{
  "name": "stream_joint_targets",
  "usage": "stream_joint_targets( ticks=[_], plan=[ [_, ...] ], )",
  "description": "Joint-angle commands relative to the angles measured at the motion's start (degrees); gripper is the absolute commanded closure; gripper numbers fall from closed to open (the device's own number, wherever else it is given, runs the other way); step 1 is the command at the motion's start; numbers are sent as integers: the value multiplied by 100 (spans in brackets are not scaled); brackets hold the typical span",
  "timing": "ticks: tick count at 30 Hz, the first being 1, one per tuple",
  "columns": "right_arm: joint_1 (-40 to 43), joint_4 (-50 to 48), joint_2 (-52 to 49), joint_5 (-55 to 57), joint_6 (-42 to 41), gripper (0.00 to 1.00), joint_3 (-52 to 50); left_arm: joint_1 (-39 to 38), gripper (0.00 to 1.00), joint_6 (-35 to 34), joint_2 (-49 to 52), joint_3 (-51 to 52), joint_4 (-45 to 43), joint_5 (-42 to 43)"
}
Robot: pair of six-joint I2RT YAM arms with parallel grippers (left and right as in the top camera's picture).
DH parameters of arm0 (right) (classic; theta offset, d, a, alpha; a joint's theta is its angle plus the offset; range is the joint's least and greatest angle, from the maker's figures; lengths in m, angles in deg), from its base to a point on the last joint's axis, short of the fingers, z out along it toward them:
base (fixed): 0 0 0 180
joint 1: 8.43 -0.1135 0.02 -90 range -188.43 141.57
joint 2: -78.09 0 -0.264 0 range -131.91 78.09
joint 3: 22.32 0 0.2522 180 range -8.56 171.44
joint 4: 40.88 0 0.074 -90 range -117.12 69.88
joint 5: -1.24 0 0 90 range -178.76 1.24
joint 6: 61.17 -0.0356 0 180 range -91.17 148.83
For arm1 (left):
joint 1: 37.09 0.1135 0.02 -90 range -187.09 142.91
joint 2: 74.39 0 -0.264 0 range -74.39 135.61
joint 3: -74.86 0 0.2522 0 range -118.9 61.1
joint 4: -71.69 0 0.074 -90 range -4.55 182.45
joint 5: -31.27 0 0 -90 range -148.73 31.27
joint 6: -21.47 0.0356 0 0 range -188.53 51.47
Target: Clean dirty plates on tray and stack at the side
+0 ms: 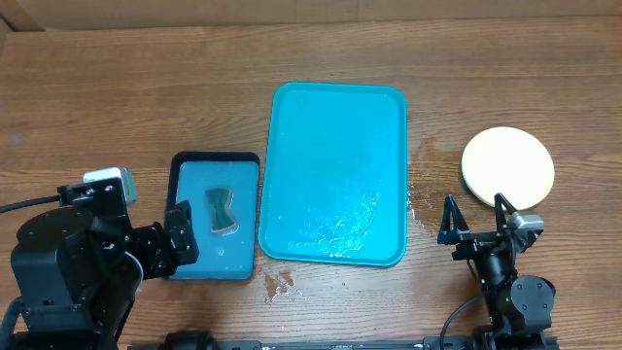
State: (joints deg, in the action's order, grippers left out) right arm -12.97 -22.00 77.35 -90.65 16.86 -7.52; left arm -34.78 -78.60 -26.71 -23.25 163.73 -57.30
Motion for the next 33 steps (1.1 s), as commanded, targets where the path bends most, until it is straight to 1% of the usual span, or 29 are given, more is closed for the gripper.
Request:
stream_joint_targets(
  ticks=[1,5,6,8,9,11,14,16,20,23,26,30,33],
  plan=[
    [17,-33,35,76,4,0,-57,-7,0,72,-7,-13,9,-39],
    [17,-35,35,76,4,0,-57,-9,0,90,-63,15,299,-39],
    [17,-33,35,76,2,0,-57,-9,0,116,-85,42,286,-81],
    [17,-35,35,74,2,0,-57,-35,0,109,-195,184,-63,61],
    [17,-33,35,76,4,0,-57,-90,0,164,-289,343,-446,216],
    [17,-35,35,76,4,0,-57,-210,0,496,-518,769,-1335,634],
    [17,-33,35,76,4,0,-57,-356,0,1058,-1003,1746,-2839,1368],
    [17,-33,35,76,4,1,-57,-380,0,1095,-1416,2538,-3794,1497],
    [17,-35,35,76,4,0,-57,-382,0,1095,-2356,4035,-5241,1513],
    [17,-33,35,76,4,0,-57,-382,0,1097,-3051,5018,-5987,1510],
    [17,-33,35,76,4,0,-57,-382,0,1097,-3733,5914,-6535,1508],
    [17,-33,35,76,4,0,-57,-382,0,1093,-4476,6824,-6968,1469],
    [17,-33,35,76,4,1,-57,-382,0,1095,-4750,7246,-7138,1438]
  ],
)
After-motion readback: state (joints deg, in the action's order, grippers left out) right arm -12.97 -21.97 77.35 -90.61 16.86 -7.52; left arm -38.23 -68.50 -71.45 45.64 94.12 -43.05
